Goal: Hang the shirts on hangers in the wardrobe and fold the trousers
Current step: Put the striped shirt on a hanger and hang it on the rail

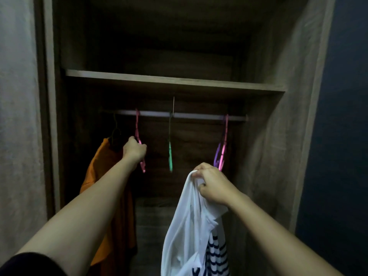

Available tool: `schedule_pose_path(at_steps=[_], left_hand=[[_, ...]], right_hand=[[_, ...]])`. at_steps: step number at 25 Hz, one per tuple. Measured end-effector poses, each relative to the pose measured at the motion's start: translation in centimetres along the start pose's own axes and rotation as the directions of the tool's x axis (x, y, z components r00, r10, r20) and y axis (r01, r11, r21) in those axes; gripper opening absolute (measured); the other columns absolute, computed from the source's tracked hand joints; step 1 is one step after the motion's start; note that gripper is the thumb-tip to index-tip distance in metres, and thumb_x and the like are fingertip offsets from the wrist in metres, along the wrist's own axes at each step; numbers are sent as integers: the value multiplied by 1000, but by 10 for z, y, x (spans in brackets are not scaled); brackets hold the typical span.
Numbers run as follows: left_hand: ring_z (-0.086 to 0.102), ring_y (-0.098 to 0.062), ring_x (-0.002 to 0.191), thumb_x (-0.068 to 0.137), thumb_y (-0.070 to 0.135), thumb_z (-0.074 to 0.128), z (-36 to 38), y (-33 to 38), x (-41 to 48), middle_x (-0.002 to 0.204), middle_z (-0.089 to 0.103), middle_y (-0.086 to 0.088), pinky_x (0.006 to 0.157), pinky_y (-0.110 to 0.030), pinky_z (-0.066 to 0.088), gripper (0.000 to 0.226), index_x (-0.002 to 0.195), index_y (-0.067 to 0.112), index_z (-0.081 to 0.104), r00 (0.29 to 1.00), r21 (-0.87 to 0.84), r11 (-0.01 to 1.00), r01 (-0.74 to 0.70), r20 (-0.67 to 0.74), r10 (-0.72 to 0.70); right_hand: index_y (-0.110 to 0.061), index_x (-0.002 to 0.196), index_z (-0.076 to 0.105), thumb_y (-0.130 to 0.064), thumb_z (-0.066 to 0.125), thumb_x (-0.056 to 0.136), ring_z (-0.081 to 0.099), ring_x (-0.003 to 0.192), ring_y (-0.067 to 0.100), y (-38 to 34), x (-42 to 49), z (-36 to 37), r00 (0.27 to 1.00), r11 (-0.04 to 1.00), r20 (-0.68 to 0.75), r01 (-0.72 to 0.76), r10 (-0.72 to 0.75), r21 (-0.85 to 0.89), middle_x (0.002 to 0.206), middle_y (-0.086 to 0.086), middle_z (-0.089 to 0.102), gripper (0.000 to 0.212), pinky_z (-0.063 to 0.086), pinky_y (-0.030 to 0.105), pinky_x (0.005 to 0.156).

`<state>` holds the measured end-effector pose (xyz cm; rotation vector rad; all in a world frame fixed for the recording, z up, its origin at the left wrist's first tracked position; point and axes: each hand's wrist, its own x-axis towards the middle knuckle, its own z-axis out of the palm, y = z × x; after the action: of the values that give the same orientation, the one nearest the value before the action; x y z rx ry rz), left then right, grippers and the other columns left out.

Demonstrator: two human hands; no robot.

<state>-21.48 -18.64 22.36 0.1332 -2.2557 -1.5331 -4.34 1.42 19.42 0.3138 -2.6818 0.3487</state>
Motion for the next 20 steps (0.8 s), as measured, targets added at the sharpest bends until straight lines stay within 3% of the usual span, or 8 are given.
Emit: schedule_pose_path(at_steps=[2, 4, 7, 11, 14, 17, 20], left_hand=[[56, -36, 111, 91, 21, 54, -1, 0, 5, 136, 43, -21, 90, -45, 52, 57, 141, 10, 30, 999, 28, 999, 27, -21, -26], [60, -34, 102, 93, 24, 50, -5, 0, 5, 124, 54, -20, 86, -45, 53, 44, 132, 5, 41, 998, 27, 998, 57, -19, -56], [62, -32, 97, 93, 22, 43, -11, 0, 5, 111, 63, -17, 87, -42, 52, 35, 122, 6, 55, 999, 57, 998, -30, -21, 31], [62, -32, 96, 92, 20, 46, -25, 15, 0, 107, 64, -17, 88, -39, 51, 38, 127, 8, 54, 975, 96, 972, -214, -39, 218], [62, -28, 90, 93, 21, 48, -36, 8, -24, 113, 63, -16, 77, -35, 52, 42, 134, 8, 48, 962, 132, 956, -264, -34, 270], [66, -33, 89, 93, 24, 46, -49, -27, -58, 104, 69, -14, 81, -39, 55, 37, 125, 10, 56, 961, 154, 956, -249, -81, 263], [66, -35, 79, 90, 21, 46, -74, -64, -105, 87, 70, -15, 74, -42, 55, 29, 111, 9, 61, 953, 227, 934, -277, -57, 297]], right_hand=[[-12, 118, 63, -6, 47, 86, 52, 113, 19, 4, -1, 0, 1000, 1000, -3, -1, 1, 13, 126, 0, 49, 36, 45, 28, 96], [-12, 117, 64, -6, 46, 86, 52, 112, 19, 4, 0, 0, 1000, 1000, 2, 4, -4, 15, 125, 0, 49, 36, 45, 27, 96], [-12, 120, 62, -5, 45, 86, 52, 114, 19, -1, 1, 3, 1000, 999, 3, 20, -20, 26, 126, 0, 49, 39, 45, 29, 97], [-11, 121, 61, -5, 42, 88, 51, 114, 17, -12, 0, 6, 998, 996, -50, 39, -35, 83, 125, -1, 49, 39, 45, 29, 97], [-10, 121, 61, -3, 42, 87, 51, 114, 18, -21, -2, 14, 997, 993, -71, 27, -18, 116, 126, 0, 49, 40, 44, 29, 97], [-9, 122, 61, -2, 45, 85, 51, 116, 21, -33, 0, 28, 1000, 994, -26, 1, 2, 110, 127, 3, 49, 41, 42, 30, 98], [-8, 120, 61, -1, 47, 83, 51, 117, 24, -45, 3, 45, 999, 995, 31, -26, 23, 93, 128, 5, 48, 40, 42, 31, 100]])
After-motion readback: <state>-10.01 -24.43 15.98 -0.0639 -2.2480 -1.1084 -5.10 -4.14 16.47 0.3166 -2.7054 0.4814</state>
